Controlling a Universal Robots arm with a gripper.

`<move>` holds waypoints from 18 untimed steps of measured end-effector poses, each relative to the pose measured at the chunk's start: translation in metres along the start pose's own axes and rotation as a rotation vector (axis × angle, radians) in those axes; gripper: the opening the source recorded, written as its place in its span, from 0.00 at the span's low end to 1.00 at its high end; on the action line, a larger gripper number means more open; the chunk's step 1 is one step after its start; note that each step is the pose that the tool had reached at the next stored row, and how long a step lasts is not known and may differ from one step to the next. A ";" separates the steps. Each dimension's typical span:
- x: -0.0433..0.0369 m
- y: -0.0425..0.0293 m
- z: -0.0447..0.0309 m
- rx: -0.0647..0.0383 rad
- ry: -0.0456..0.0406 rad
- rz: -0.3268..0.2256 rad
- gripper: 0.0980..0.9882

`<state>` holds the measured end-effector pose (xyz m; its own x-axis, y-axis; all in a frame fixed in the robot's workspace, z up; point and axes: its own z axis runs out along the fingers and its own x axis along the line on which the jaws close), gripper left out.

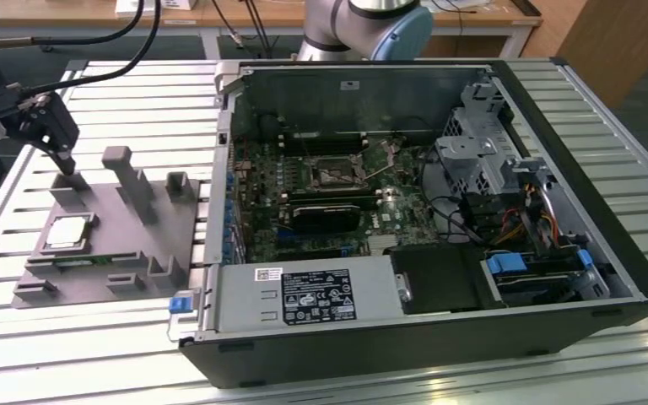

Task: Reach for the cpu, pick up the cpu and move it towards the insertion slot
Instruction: 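Pick up the cpu and move it towards the insertion slot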

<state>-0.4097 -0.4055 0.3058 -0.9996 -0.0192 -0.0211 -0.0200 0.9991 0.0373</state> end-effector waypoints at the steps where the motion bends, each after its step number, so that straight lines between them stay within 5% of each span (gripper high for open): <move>1: 0.0000 0.0000 0.0005 0.000 -0.0001 0.000 0.81; 18: 0.0003 -0.0004 0.0119 0.000 0.0000 0.000 0.81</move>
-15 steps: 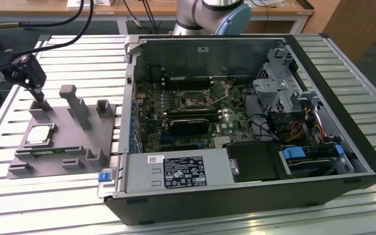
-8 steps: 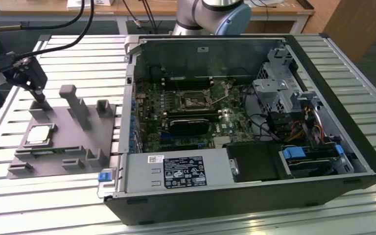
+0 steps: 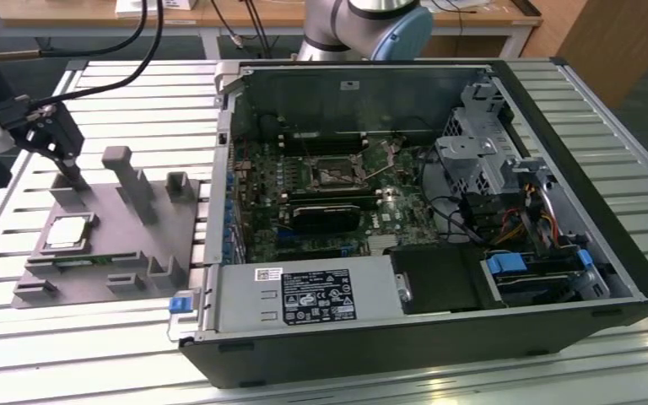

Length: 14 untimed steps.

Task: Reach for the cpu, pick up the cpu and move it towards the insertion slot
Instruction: 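Pick up the cpu and move it towards the insertion slot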

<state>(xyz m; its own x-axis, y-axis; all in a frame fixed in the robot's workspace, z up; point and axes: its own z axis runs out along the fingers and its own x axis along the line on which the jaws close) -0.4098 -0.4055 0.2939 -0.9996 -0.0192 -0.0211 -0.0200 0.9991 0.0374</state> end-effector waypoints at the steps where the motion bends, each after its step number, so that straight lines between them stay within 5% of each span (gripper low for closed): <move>1: 0.0000 0.0000 0.0006 0.000 0.0000 0.000 0.81; 14: 0.0002 -0.0003 0.0079 0.000 0.0000 0.000 0.81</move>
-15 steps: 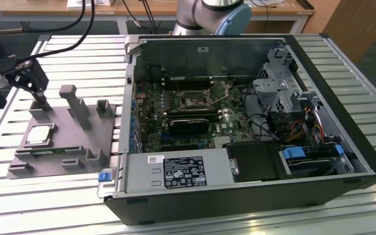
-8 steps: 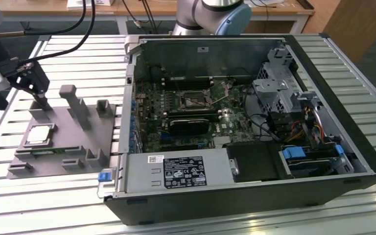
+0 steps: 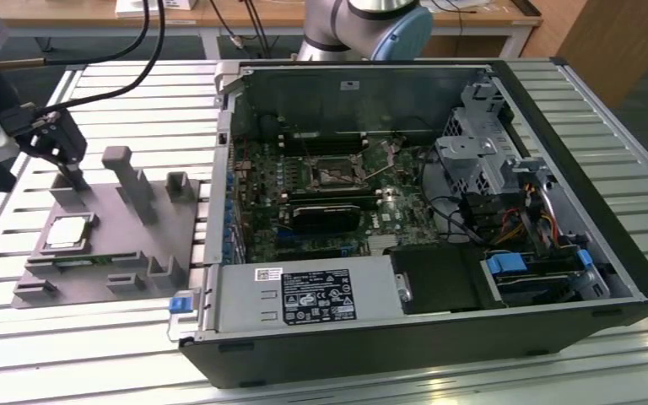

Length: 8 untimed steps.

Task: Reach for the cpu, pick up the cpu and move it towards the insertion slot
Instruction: 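Pick up the cpu and move it towards the insertion slot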

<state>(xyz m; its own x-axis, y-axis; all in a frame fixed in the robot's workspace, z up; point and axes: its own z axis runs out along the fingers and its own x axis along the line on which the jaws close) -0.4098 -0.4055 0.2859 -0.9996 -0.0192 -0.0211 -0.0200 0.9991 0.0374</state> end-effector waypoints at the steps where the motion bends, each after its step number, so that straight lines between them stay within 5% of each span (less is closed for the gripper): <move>1: 0.0000 0.0000 0.0005 0.000 -0.0001 0.000 0.81; 8: 0.0001 -0.0001 0.0040 0.000 0.0000 0.000 0.81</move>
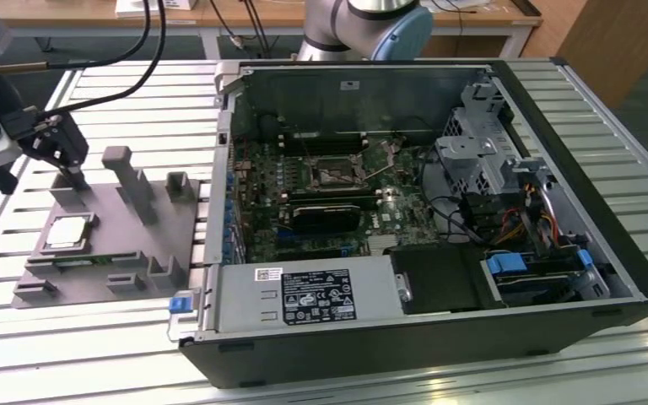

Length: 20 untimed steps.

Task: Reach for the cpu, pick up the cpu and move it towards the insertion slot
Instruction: 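Pick up the cpu and move it towards the insertion slot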

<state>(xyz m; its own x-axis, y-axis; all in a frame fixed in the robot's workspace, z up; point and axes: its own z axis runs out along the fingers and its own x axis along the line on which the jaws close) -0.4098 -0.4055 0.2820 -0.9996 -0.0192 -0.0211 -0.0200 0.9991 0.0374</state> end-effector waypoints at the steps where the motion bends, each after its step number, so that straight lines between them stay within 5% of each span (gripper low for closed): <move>1: 0.0000 0.0000 0.0004 0.000 0.0001 0.000 0.81; 11: 0.0007 -0.0002 0.0068 0.000 0.0000 0.000 0.81; 20: 0.0081 -0.0008 0.0210 0.000 0.0000 0.000 0.81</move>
<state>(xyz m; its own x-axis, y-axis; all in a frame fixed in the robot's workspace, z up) -0.4174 -0.4056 0.2607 -0.9996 -0.0192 -0.0211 -0.0200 0.9991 0.0374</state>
